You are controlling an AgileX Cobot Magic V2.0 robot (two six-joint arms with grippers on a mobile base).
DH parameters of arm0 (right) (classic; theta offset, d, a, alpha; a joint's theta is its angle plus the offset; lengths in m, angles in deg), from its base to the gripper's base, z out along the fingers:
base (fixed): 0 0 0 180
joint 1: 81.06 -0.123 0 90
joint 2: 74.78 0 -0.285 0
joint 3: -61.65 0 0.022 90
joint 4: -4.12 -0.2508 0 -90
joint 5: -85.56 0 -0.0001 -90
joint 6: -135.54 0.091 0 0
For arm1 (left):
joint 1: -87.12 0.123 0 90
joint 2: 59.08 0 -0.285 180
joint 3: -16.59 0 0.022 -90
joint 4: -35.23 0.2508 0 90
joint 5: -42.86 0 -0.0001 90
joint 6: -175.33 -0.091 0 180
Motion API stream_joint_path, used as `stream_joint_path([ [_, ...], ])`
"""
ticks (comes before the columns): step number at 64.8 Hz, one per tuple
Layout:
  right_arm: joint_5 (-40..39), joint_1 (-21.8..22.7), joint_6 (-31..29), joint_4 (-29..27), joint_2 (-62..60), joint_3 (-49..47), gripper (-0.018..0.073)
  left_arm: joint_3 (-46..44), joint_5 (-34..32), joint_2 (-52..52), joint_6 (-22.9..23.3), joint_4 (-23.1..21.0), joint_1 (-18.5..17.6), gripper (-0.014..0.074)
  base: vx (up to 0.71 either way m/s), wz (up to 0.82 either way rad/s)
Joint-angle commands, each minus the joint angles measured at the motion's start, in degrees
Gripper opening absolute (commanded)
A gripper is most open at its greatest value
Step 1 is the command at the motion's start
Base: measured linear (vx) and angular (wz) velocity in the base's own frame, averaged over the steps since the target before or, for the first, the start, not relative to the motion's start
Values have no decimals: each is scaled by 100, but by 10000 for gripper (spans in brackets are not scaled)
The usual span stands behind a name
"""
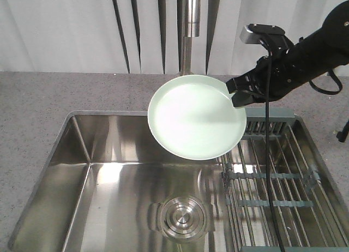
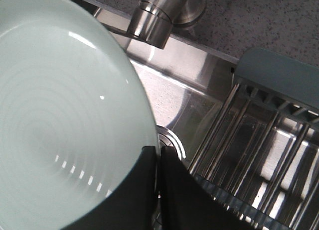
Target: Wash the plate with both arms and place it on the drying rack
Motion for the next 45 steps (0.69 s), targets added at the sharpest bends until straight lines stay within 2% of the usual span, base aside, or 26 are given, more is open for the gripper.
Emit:
stream_joint_path([
  [1,-315,77,-78,-107,-500,149,-1,-137,-326,-6,59,28,-11,441,0,0],
  [17,-486,220,-83,-99,-1069,898,-1,-137,-321,-6,59,28,-11,441,0,0],
  [45,-593,83,-20,-85,-1988,2024,-1,-137,-309,-6,59,28,-11,441,0,0],
])
